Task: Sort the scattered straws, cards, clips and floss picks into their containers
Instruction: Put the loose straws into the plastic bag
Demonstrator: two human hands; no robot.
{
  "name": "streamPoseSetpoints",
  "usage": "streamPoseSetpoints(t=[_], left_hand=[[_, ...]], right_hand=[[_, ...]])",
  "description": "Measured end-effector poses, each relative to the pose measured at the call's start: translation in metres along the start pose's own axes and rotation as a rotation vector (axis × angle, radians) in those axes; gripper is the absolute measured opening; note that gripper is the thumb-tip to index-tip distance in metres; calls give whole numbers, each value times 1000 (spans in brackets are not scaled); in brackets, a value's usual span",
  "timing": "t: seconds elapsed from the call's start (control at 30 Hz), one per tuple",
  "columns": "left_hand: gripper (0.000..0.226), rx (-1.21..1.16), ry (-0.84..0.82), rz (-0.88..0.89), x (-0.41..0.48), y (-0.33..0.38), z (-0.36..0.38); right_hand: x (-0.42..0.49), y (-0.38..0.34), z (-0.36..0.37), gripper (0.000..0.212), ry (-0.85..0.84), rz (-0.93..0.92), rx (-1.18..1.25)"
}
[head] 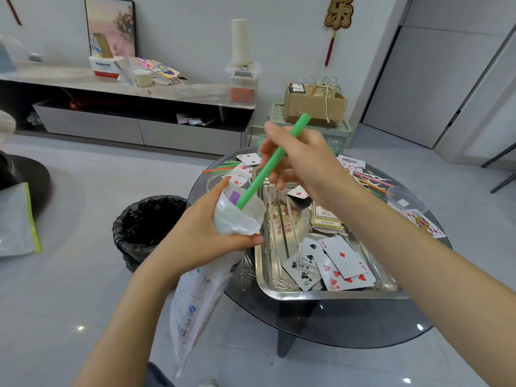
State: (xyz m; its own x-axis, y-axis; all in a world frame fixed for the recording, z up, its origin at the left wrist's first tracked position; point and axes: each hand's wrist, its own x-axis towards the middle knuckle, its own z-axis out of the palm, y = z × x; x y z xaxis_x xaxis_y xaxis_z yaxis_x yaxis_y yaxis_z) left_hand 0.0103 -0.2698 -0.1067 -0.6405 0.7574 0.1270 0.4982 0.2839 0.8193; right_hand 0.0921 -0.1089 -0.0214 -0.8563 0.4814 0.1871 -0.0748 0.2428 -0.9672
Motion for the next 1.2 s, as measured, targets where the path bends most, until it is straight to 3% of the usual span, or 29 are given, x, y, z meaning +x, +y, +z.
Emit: streamPoseSetpoints(t=[0.13, 0.2, 0.27, 0.33, 0.4, 0.47, 0.53, 0.67, 0.8, 0.93, 1.03, 1.13, 1.2], left_hand=[[123, -12, -11, 9, 1, 4, 2], [100, -43, -15, 41, 2, 5, 3], [76, -84, -9, 72, 2, 6, 3], [79, -109, 4, 63, 1, 6, 2], [71, -123, 28, 63, 0, 7, 1], [51, -137, 45, 80, 1, 10, 2], [44, -124, 46, 92, 2, 13, 2], [62, -141, 62, 75, 2, 9, 3], [113, -78, 59, 12, 6, 4, 6], [119, -62, 21, 10, 8, 4, 12], [121, -14, -10, 12, 7, 3, 15], [121, 29, -8, 17, 8, 4, 17], [122, 62, -8, 21, 8, 5, 19]], right_hand=[[-15, 19, 20, 33, -11, -109, -130], [-21, 30, 30, 23, -77, -47, -300], [-23, 34, 31, 20, -9, -35, -332], [-25, 30, 23, 30, 102, -187, -243], [-34, 29, 20, 31, -2, -321, -309], [-45, 36, 24, 38, -204, -305, -451], [-51, 43, 27, 45, -285, -250, -513], [-51, 42, 22, 46, -233, -232, -453], [-55, 48, 16, 42, -288, -217, -501], [-56, 53, 8, 46, -327, -184, -508], [-58, 54, 3, 46, -366, -97, -384], [-58, 56, -7, 37, -244, -112, -239], [-56, 62, -24, 33, -92, -137, -312]])
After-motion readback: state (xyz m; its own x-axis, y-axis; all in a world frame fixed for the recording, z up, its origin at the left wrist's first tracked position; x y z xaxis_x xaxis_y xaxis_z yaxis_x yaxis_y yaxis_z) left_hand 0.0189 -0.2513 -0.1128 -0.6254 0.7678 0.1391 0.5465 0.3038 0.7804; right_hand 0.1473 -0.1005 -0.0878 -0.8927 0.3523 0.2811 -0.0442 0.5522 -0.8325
